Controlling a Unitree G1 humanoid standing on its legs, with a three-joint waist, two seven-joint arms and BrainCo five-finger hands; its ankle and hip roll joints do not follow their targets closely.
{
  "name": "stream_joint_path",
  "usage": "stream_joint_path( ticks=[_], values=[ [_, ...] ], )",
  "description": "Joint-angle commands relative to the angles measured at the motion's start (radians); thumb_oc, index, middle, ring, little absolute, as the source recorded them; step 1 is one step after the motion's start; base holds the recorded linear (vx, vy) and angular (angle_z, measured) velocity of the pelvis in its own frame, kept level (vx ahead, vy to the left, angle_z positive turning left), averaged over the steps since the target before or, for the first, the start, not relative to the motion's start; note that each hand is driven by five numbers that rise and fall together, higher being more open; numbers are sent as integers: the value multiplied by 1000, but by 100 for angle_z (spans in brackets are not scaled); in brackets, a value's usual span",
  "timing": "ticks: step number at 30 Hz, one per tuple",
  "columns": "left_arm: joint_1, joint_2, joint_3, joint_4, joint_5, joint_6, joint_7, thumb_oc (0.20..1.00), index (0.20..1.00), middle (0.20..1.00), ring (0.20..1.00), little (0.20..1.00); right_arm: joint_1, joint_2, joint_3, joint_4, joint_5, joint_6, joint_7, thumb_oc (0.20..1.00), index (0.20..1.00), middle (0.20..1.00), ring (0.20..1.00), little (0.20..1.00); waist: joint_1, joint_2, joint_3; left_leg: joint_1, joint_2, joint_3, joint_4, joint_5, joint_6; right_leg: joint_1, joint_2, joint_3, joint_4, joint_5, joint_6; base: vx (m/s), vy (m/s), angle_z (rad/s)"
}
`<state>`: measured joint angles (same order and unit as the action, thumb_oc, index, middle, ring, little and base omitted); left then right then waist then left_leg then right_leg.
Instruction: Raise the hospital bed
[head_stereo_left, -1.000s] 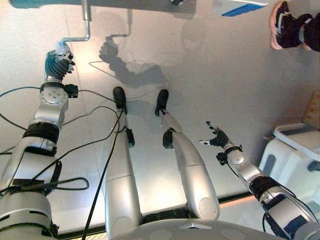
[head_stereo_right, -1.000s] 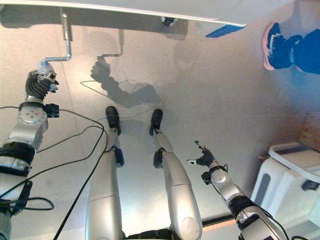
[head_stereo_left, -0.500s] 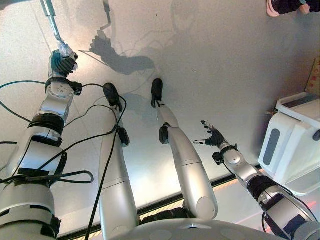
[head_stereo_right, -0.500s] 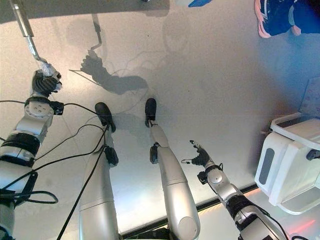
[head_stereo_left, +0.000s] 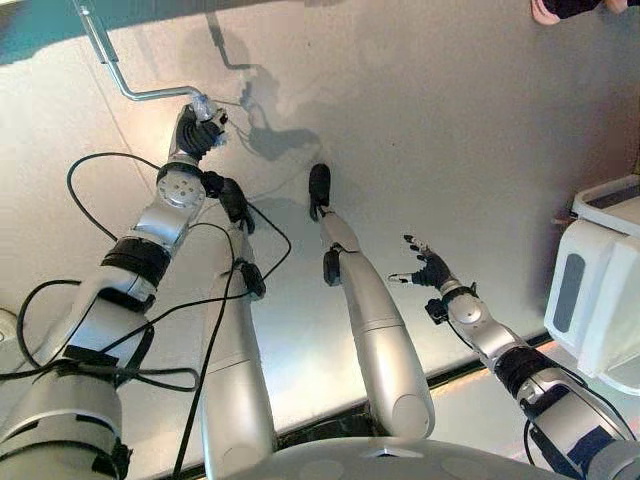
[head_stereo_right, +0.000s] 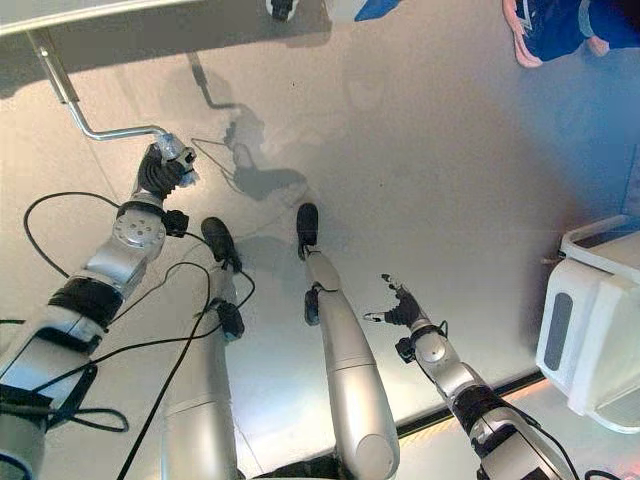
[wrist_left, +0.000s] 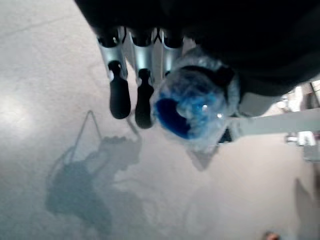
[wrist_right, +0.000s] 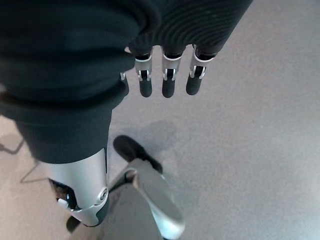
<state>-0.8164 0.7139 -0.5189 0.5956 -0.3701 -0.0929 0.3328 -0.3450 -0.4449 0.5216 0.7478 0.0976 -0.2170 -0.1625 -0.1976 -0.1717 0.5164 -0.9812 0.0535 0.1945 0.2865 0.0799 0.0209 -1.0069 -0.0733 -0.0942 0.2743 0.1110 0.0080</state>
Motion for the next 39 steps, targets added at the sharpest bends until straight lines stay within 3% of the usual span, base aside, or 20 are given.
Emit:
stream_joint_path(
  ticks=[1,4,7,10,11,12,13,15,16,20,24,29,32,39],
  values=[
    [-61,-78,-54,-247,5,-150,-82,200,200,200,200,200,61,-68,-10,-38,-23,9,-17,1000,1000,1000,1000,1000,7,20,1,35,-12,-61,56,-81,-27,40,18,-66,21,1,100,5,-30,7],
    [-50,-71,-47,-294,-13,-160,-84,200,200,200,200,200,66,-70,-15,-32,-28,9,-17,1000,1000,1000,1000,1000,10,27,1,42,-14,-65,52,-80,-28,44,18,-68,23,-3,97,5,-31,2],
    [61,30,14,-525,-119,-209,-134,200,200,200,200,200,97,-72,-63,-4,-38,8,-16,1000,1000,1000,1000,1000,30,62,-8,61,-24,-67,22,-69,-33,55,9,-81,27,-15,96,14,-61,4],
    [62,30,14,-525,-119,-209,-134,200,200,200,200,200,97,-72,-63,-4,-38,8,-16,1000,1000,1000,1000,1000,30,62,-9,61,-24,-67,22,-69,-33,55,9,-81,27,-15,96,7,-10,6],
    [165,136,82,-671,-178,-243,-168,200,200,200,200,200,123,-75,-95,24,-39,5,-14,1000,1000,1000,1000,1000,56,84,-10,69,-32,-74,12,-65,-35,60,3,-89,28,-17,98,16,-21,7],
    [170,137,87,-674,-178,-241,-169,200,200,200,200,200,123,-75,-92,24,-39,5,-14,1000,1000,1000,1000,1000,53,84,-11,69,-32,-75,12,-65,-35,60,3,-90,28,-18,98,23,-7,10],
    [251,193,145,-739,-208,-257,-192,200,200,200,200,200,142,-75,-114,39,-41,2,-12,1000,1000,1000,1000,1000,71,97,-10,67,-37,-78,12,-63,-35,61,-3,-96,32,-20,100,7,15,10],
    [258,194,151,-743,-208,-256,-193,200,200,200,200,200,141,-75,-111,39,-41,2,-12,1000,1000,1000,1000,1000,68,96,-11,67,-37,-78,12,-63,-35,60,-3,-96,32,-20,100,7,25,10],
    [357,239,227,-787,-236,-279,-204,200,200,200,200,200,165,-72,-135,50,-42,-3,-4,1000,1000,1000,1000,1000,97,109,-7,70,-40,-83,10,-63,-35,61,-11,-102,40,-21,102,9,35,10],
    [484,267,344,-831,-252,-293,-211,200,200,200,200,200,177,-69,-141,66,-40,-11,5,1000,1000,1000,1000,1000,113,121,-6,65,-47,-92,9,-60,-33,61,-24,-112,47,-22,106,11,56,15],
    [636,279,468,-837,-267,-302,-221,200,200,200,200,200,189,-61,-160,88,-39,-18,13,1000,1000,1000,1000,1000,152,134,2,70,-60,-103,-4,-51,-33,75,-42,-132,43,-22,110,9,54,12],
    [715,269,530,-791,-252,-290,-210,200,200,200,200,200,189,-60,-164,86,-40,-21,18,1000,1000,1000,1000,1000,175,137,3,70,-70,-114,-16,-44,-30,96,-51,-151,26,-19,117,12,83,11],
    [735,241,552,-710,-242,-280,-189,200,200,200,200,200,183,-58,-164,91,-41,-22,16,1000,1000,1000,1000,1000,187,137,3,63,-76,-118,-13,-43,-29,102,-58,-161,19,-17,120,14,77,5],
    [690,212,582,-420,-155,-226,-117,200,200,200,200,200,166,-57,-157,59,-27,-21,25,1000,1000,1000,1000,1000,189,105,3,36,-73,-122,10,-52,-22,104,-59,-168,3,-14,123,19,85,0]
  ],
)
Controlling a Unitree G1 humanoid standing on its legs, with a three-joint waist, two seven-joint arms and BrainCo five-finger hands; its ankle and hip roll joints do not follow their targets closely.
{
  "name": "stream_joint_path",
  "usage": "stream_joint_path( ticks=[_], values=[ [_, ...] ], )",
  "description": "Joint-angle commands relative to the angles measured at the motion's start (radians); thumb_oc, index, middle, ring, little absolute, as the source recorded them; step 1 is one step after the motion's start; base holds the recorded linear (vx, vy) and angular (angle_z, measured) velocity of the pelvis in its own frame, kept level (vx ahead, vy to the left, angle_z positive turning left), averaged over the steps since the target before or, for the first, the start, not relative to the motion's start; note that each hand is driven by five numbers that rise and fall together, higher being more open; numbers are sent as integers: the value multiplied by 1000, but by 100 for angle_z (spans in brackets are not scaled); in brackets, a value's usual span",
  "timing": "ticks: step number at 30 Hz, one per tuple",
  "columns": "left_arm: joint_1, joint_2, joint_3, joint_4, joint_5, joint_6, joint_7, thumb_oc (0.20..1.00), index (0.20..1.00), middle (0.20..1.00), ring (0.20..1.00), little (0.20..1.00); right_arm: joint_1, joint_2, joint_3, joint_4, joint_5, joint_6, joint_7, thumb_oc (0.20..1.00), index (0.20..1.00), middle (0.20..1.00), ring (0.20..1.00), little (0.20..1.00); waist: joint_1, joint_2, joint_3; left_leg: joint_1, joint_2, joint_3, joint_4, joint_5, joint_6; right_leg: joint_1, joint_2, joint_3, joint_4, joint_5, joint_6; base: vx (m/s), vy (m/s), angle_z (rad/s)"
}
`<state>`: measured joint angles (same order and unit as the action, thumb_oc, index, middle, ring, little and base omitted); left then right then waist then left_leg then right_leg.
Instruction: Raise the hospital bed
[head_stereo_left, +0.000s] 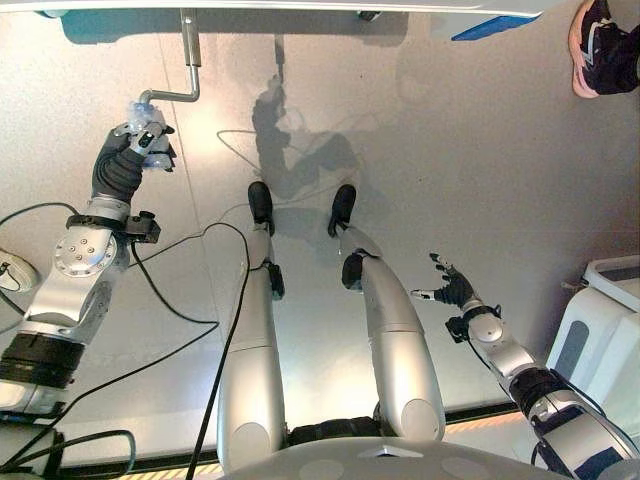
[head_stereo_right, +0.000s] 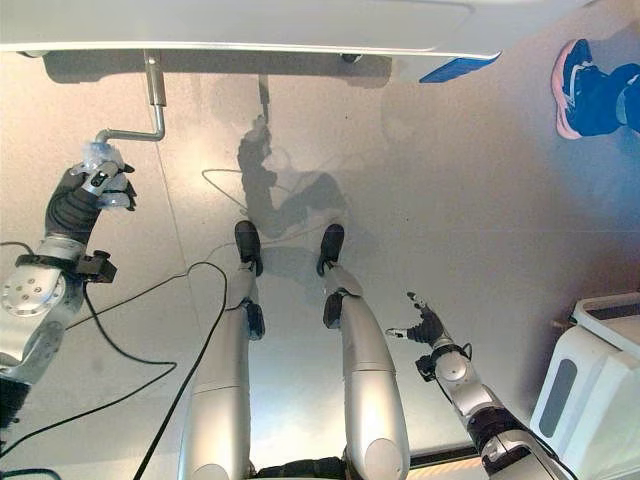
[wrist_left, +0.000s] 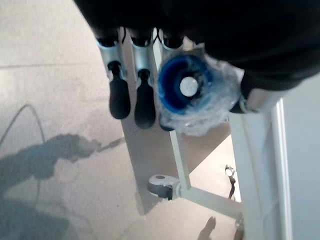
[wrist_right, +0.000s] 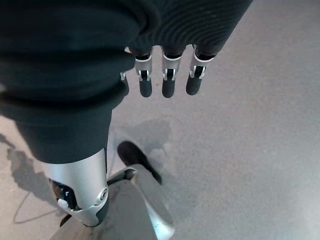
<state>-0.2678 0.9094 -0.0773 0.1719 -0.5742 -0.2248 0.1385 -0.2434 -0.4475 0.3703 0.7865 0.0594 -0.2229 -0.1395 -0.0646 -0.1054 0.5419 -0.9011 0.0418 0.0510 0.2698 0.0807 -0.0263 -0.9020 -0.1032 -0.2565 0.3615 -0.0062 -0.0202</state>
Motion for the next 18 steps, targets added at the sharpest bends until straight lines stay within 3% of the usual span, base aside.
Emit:
stream_joint_path(
  ticks=[1,4,5,9,12,18],
  values=[
    [116,12,135,51,54,-90,85,200,200,200,200,200,61,-53,-3,17,14,-15,3,1000,1000,1000,1000,1000,52,31,-23,-47,-60,21,29,-55,25,0,-28,-5,-87,105,152,16,49,0],
    [82,13,129,100,71,-81,99,200,200,200,200,200,57,-53,0,15,16,-14,2,1000,1000,1000,1000,1000,49,24,-22,-53,-59,22,35,-58,26,-1,-28,-4,-89,105,152,18,50,-3],
    [-24,4,100,229,100,-53,132,200,200,200,200,200,43,-45,16,17,22,-9,0,1000,1000,1000,1000,1000,28,-6,-23,-66,-52,22,53,-71,30,0,-25,1,-98,107,152,27,77,-1],
    [-131,21,61,348,148,-24,160,200,200,200,200,200,32,-43,30,9,31,-5,0,1000,1000,1000,1000,1000,8,-25,-23,-74,-45,24,66,-80,31,1,-20,12,-108,110,152,29,66,0],
    [-287,37,-20,501,187,5,187,200,200,200,200,200,16,-37,58,11,49,-6,0,1000,1000,1000,1000,1000,-18,-51,-23,-79,-38,32,86,-89,30,2,-12,27,-122,118,151,19,27,2],
    [-461,31,-159,635,257,46,193,200,200,200,200,200,-8,-30,103,7,68,-7,-5,1000,1000,1000,1000,1000,-46,-73,-23,-83,-30,48,103,-101,35,-9,1,50,-127,125,146,5,20,-9]
  ],
)
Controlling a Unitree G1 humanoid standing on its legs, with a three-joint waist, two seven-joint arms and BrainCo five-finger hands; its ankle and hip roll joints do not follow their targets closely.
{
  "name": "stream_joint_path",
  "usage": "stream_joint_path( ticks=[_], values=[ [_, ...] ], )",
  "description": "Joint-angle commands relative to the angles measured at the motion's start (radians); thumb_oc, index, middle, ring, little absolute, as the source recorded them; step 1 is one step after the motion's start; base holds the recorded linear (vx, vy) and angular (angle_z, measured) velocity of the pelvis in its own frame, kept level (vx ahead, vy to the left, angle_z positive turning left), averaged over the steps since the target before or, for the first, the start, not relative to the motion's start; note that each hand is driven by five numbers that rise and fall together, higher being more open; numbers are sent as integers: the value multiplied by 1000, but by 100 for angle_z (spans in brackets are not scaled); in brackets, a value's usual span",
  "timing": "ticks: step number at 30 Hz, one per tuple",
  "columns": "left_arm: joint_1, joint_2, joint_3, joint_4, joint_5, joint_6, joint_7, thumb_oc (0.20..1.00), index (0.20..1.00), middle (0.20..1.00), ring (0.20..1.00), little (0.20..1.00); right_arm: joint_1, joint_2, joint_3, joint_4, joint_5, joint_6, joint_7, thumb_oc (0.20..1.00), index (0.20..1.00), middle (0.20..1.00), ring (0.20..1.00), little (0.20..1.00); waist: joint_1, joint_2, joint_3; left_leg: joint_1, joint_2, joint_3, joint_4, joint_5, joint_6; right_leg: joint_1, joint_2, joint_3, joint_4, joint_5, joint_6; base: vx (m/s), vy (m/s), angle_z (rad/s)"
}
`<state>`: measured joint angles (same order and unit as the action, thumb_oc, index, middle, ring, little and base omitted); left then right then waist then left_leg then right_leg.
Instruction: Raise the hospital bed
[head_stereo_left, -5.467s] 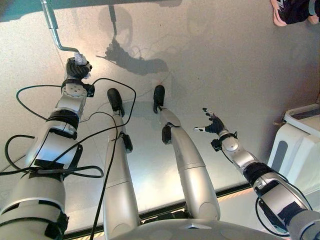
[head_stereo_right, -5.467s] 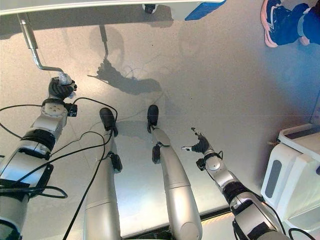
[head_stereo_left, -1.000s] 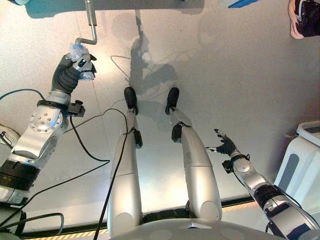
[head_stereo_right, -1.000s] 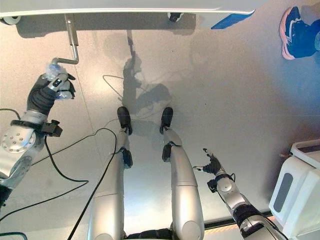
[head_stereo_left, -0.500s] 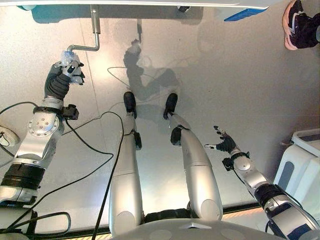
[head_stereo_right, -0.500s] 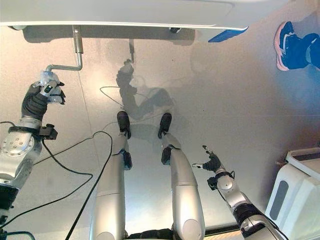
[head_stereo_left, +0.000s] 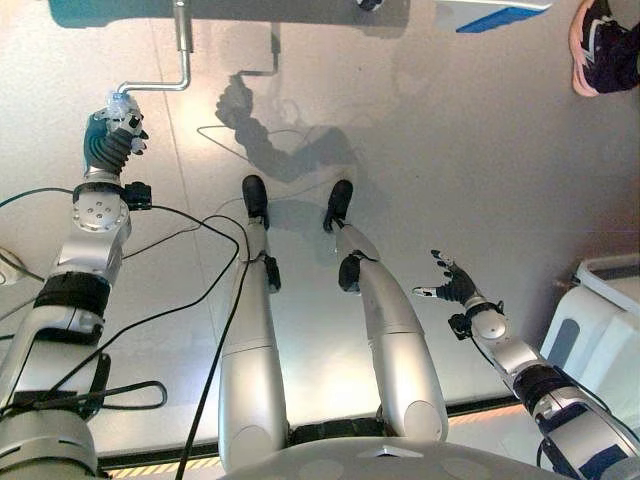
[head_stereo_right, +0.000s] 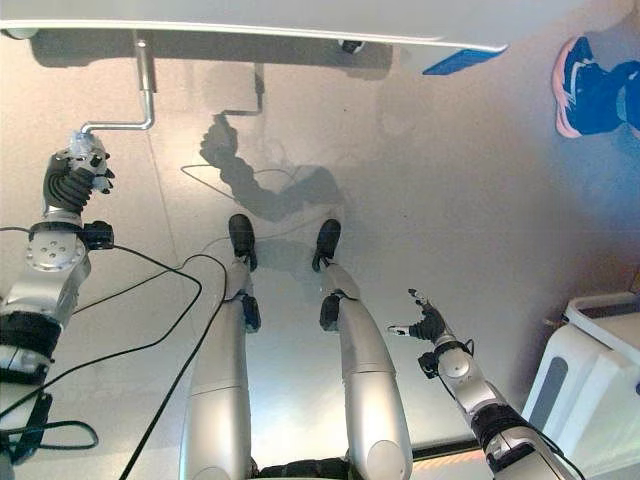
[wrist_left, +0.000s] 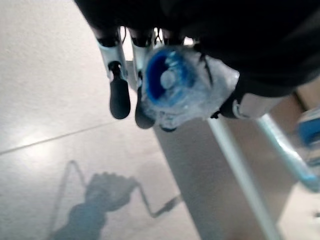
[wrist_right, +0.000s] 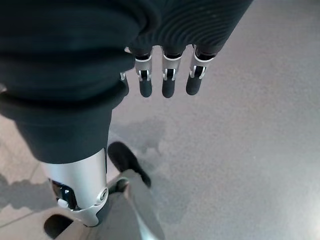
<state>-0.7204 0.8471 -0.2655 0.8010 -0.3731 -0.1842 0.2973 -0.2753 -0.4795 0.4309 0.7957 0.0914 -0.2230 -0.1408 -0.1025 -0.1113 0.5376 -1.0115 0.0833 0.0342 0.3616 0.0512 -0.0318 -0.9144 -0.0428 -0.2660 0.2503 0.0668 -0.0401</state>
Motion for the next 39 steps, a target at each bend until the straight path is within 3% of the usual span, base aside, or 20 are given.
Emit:
stream_joint_path(
  ticks=[1,14,22,27,29,39],
  values=[
    [-13,93,26,8,56,5,34,200,200,200,200,200,24,3,41,-2,36,-6,-4,1000,1000,1000,1000,1000,-6,-67,-18,26,-71,65,11,-71,40,3,-59,59,-16,51,166,-2,-2,-18],
    [-193,-40,-168,14,166,60,13,200,200,200,200,200,2,-3,79,-6,39,10,-15,1000,1000,1000,1000,1000,-46,-67,-18,8,-63,79,21,-70,45,-38,-46,84,-2,53,153,-10,-32,-4],
    [-210,-108,-244,-78,200,51,-21,200,200,200,200,200,-14,-7,93,-10,28,21,-10,1000,1000,1000,1000,1000,-62,-69,-18,9,-55,89,33,-72,45,-48,-38,94,10,57,150,-14,-53,-7],
    [-221,-132,-291,-168,174,24,-43,200,200,200,200,200,-21,-15,92,-11,22,22,-13,1000,1000,1000,1000,1000,-68,-59,-18,16,-57,91,24,-67,42,-51,-38,96,16,56,149,-7,-44,-4],
    [-227,-163,-323,-245,142,12,-56,200,200,200,200,200,-20,-22,91,-18,8,22,-16,1000,1000,1000,1000,1000,-72,-41,-18,25,-64,92,-5,-54,38,-47,-40,92,6,59,149,-14,-55,-3],
    [-311,-267,-358,-243,186,37,-41,200,200,200,200,200,-25,-24,94,2,-5,27,-21,1000,1000,1000,1000,1000,-75,-26,-19,47,-72,88,-43,-34,33,-44,-39,84,11,56,147,-6,-42,5]
  ],
)
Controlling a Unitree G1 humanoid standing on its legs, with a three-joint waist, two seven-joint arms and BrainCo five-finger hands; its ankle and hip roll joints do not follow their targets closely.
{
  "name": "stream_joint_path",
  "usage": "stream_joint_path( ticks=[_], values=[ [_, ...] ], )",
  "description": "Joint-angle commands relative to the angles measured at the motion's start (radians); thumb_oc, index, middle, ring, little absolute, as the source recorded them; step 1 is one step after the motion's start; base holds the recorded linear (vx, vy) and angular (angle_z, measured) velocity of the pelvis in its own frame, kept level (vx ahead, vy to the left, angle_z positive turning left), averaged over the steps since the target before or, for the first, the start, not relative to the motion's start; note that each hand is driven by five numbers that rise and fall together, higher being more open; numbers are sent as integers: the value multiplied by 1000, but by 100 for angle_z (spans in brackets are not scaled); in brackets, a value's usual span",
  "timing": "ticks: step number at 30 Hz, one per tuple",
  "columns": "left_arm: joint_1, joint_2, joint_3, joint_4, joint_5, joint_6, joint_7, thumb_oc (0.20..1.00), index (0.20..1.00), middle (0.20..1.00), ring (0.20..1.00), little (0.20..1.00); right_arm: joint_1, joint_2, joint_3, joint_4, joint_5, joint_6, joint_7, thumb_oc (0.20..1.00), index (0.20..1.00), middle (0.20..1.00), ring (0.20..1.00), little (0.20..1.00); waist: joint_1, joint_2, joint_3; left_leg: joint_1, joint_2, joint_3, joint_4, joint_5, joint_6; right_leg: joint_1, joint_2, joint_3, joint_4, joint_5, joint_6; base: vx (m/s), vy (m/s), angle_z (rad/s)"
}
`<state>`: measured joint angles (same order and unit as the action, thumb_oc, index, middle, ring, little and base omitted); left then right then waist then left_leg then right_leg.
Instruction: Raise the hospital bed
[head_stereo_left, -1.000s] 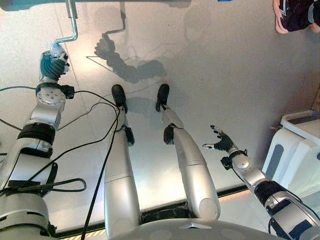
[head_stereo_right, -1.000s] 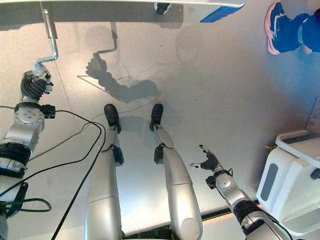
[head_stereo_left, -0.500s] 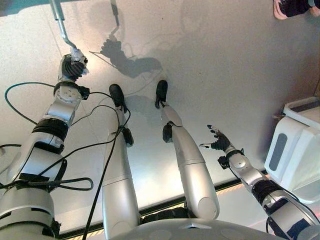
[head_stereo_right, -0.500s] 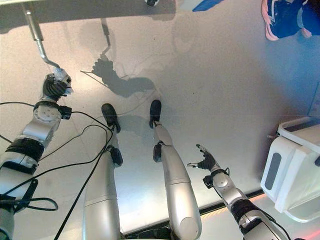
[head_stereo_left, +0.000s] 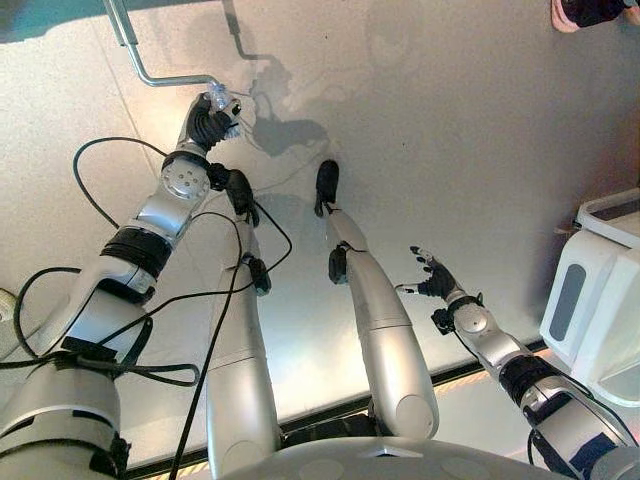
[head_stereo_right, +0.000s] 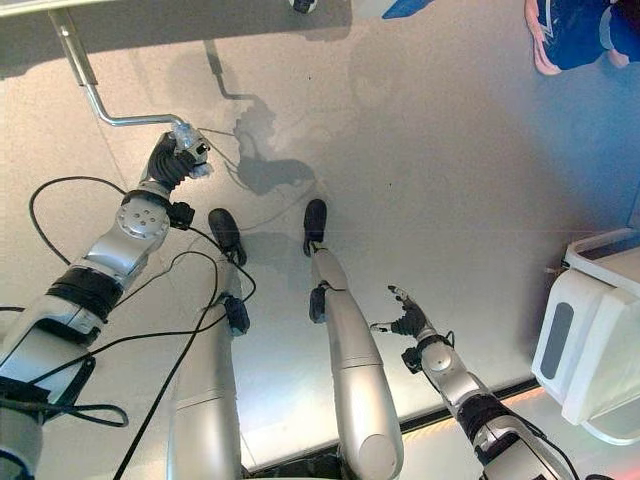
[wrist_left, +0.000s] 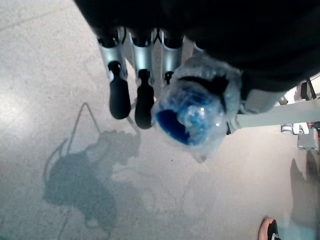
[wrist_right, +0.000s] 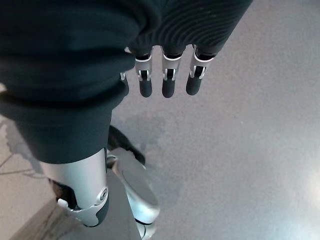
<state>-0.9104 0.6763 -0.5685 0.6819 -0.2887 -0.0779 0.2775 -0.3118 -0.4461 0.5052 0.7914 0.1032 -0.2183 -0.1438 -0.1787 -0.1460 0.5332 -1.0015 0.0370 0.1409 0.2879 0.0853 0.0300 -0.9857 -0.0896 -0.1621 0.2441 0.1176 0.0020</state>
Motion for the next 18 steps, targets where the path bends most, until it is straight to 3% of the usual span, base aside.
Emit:
stream_joint_path(
  ticks=[1,11,18],
  values=[
    [-130,-107,-57,-116,109,-65,-20,200,200,200,200,200,11,-58,21,7,-19,24,-19,1000,1000,1000,1000,1000,0,9,-16,38,-26,-20,33,-69,-30,28,9,-20,19,3,104,-2,-34,6],
    [-150,-146,-61,-160,36,-97,-13,200,200,200,200,200,13,-53,24,9,-15,23,-23,1000,1000,1000,1000,1000,-2,15,-23,26,-23,-23,59,-79,-27,18,9,-26,50,-9,98,-2,-14,1],
    [-81,-29,-46,-419,-100,-171,-50,200,200,200,200,200,46,-62,-8,4,-23,17,-22,1000,1000,1000,1000,1000,15,40,-24,25,-29,-27,55,-78,-27,12,4,-32,58,-15,97,0,0,0]
  ],
)
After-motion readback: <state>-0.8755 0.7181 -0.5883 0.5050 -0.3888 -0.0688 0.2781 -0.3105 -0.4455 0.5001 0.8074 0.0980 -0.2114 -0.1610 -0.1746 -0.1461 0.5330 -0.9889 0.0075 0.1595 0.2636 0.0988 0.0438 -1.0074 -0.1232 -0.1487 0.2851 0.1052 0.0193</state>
